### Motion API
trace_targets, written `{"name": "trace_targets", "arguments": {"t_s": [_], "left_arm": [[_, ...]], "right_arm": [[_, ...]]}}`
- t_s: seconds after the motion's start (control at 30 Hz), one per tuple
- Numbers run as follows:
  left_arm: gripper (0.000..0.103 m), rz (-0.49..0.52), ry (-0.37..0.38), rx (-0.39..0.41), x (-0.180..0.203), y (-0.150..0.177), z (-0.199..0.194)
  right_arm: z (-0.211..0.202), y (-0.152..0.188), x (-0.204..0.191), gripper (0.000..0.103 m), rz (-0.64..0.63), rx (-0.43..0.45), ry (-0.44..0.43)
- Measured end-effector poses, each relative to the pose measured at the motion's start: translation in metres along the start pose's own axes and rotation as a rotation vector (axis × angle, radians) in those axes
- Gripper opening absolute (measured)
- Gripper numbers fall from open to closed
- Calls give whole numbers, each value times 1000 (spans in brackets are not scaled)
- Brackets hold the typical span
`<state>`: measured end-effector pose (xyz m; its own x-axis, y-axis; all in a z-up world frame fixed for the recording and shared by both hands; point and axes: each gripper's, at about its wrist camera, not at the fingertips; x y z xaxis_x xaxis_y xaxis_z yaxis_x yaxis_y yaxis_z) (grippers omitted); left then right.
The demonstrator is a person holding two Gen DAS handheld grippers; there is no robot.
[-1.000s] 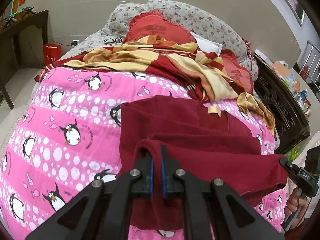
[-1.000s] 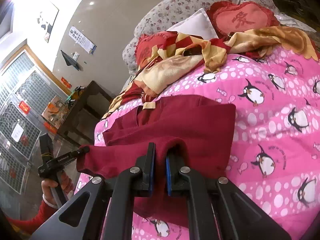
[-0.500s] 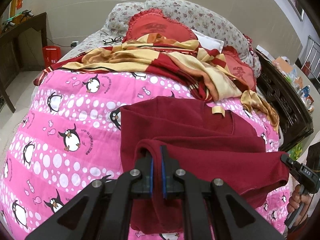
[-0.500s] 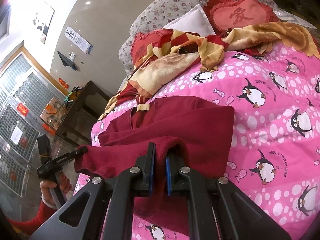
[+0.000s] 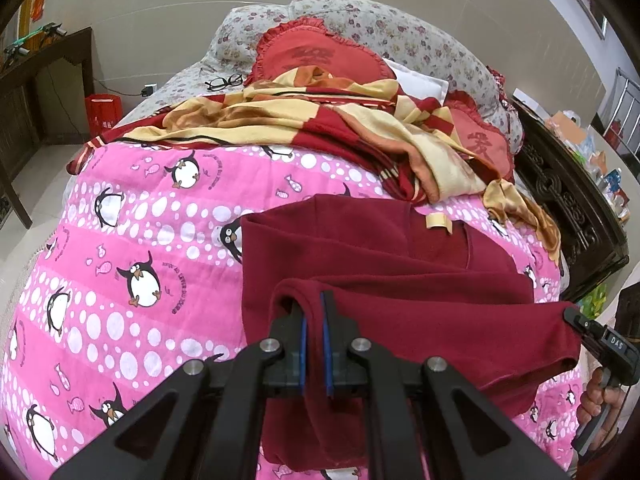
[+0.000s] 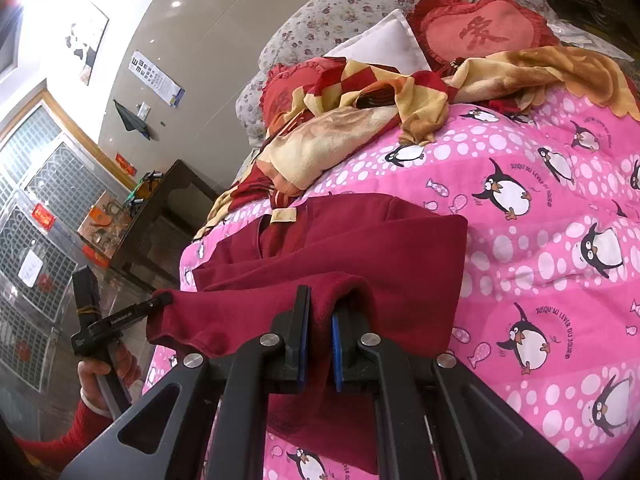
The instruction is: Fold small clothes
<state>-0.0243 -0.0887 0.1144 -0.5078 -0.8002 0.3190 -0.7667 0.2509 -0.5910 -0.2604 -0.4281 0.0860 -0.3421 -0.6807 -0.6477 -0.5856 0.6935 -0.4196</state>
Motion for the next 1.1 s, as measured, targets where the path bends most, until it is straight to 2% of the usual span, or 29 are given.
{"name": "trace_targets", "arguments": {"t_s": [0.63, 0.9, 1.1], "left_arm": [[6, 14, -26, -6, 0, -21, 23], [6, -6, -45, -22, -2, -29, 48], [6, -25, -64, -61, -9, -26, 69]], "right_arm": [[19, -17, 6, 24, 22, 14, 43], [35, -26, 10, 24, 37, 14, 77], [52, -27, 23, 24, 72, -24, 95]]}}
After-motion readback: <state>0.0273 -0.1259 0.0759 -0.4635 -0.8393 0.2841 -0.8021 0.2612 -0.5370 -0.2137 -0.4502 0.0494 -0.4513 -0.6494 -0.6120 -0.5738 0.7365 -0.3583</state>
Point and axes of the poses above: each gripper's, at about its wrist camera, not at the fingertips, and z roughly the way its jaws point, x to its right, y to its underside, and after that the axes turned 6 degrees about y, right-handed
